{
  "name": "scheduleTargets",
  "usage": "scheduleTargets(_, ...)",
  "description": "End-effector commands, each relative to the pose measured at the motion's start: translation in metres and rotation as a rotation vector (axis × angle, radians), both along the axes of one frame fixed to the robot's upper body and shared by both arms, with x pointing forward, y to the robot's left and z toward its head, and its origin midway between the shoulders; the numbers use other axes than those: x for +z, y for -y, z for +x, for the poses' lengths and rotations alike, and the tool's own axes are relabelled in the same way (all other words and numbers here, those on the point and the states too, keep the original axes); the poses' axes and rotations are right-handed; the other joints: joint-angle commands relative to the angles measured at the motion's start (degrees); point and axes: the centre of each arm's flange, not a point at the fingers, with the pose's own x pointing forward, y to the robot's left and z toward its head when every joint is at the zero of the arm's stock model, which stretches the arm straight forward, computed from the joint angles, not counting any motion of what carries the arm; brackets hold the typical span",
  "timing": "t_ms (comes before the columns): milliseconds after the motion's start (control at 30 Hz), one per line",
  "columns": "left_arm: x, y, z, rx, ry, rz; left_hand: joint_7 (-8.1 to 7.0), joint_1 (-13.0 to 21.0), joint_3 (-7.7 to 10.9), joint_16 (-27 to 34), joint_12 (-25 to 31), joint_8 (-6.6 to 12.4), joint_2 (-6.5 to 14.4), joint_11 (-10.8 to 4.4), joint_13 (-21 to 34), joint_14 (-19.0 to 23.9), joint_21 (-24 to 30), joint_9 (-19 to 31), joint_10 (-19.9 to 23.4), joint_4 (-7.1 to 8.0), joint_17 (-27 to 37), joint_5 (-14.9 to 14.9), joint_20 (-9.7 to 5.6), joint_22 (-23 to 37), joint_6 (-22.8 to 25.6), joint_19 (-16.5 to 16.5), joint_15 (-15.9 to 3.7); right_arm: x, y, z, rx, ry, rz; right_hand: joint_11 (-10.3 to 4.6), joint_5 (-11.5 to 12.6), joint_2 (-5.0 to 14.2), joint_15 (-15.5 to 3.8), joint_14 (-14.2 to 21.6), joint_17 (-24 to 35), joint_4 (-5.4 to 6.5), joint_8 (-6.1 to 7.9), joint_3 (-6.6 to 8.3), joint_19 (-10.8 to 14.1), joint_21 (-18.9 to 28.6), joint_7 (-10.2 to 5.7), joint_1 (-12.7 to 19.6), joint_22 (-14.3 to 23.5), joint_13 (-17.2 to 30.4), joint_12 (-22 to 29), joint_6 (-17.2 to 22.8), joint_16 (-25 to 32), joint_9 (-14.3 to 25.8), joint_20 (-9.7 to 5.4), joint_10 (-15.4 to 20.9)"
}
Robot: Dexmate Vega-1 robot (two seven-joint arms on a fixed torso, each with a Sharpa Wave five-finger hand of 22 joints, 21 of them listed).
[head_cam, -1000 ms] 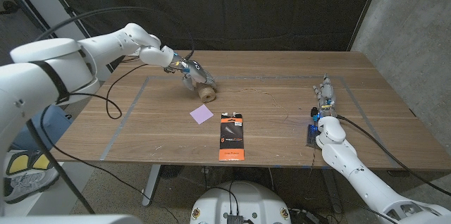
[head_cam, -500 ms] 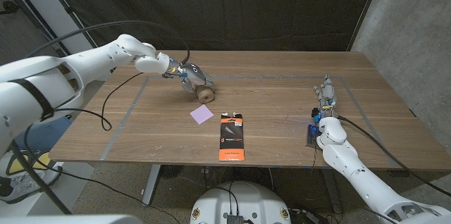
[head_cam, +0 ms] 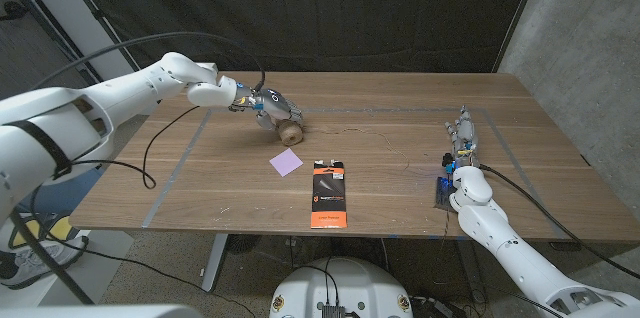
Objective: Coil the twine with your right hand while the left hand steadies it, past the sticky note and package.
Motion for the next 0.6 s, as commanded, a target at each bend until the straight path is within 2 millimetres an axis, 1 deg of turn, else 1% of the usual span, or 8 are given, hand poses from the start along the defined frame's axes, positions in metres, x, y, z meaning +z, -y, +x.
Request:
scheduleTargets(33,0.0051,-0.0009,-0.0012,-0.001,0.017,-0.025,-0.20,1.2,-0.55,1.1,0.9,0.79,0.0,-0.09,0.7,1.0,0.6,0.5,0.7,0.01,1.0,0.1,-0.09,0.3,1.1,0.8,-0.46,-0.0013,0.0000,0.0002,0.004,-0.005,-0.003,0.06,-0.1,-0.03,0.02,-0.1,0.3,-0.02,0.28,0.28,0.4,0.4,-0.09,-0.3,0.1,0.1,0.2,-0.6,0.3,0.1,0.11,-0.6)
scheduleTargets(267,0.0091,0.0009,-0.0026,0.014,0.008,-0.045,-0.22,1.6,-1.05,2.0,1.5,1.36,-0.1,-0.13,1.4,1.2,0.9,0.8,1.1,0.04,1.8,0.1,-0.12,0.4,1.5,1.3,-0.62,0.0017,0.0014,-0.0001,0.006,0.003,-0.008,0.06,-0.1,0.00,-0.03,0.0,0.3,0.03,0.30,0.32,0.4,0.4,-0.09,-0.4,0.1,0.1,0.2,-0.6,0.4,0.1,0.09,-0.6)
scheduleTargets(300,0.0098,0.0012,-0.0029,0.016,0.009,-0.048,0.75,2.0,-1.47,2.7,1.9,2.26,-0.1,-0.13,2.0,1.1,1.0,1.2,0.9,0.09,2.5,0.2,-0.15,0.5,2.8,1.3,-0.68,0.0020,0.0018,-0.0002,0.007,0.003,-0.009,0.06,-0.1,0.01,-0.04,0.0,0.3,0.03,0.31,0.32,0.4,0.4,-0.11,-0.4,0.1,0.1,0.3,-0.6,0.4,0.1,0.09,-0.6)
scheduleTargets(600,0.0130,0.0055,-0.0057,0.030,-0.007,-0.076,0.91,2.3,-2.06,3.7,2.6,2.85,-0.3,-0.18,2.7,1.4,1.3,1.6,1.5,0.18,3.4,0.2,-0.23,0.7,3.1,1.8,-0.86,0.0024,0.0055,-0.0028,0.009,0.004,-0.015,0.07,-0.1,0.01,-0.05,0.0,0.3,0.08,0.33,0.36,0.6,0.4,-0.07,-0.5,0.1,0.1,0.3,-0.6,0.4,0.1,0.03,-0.6)
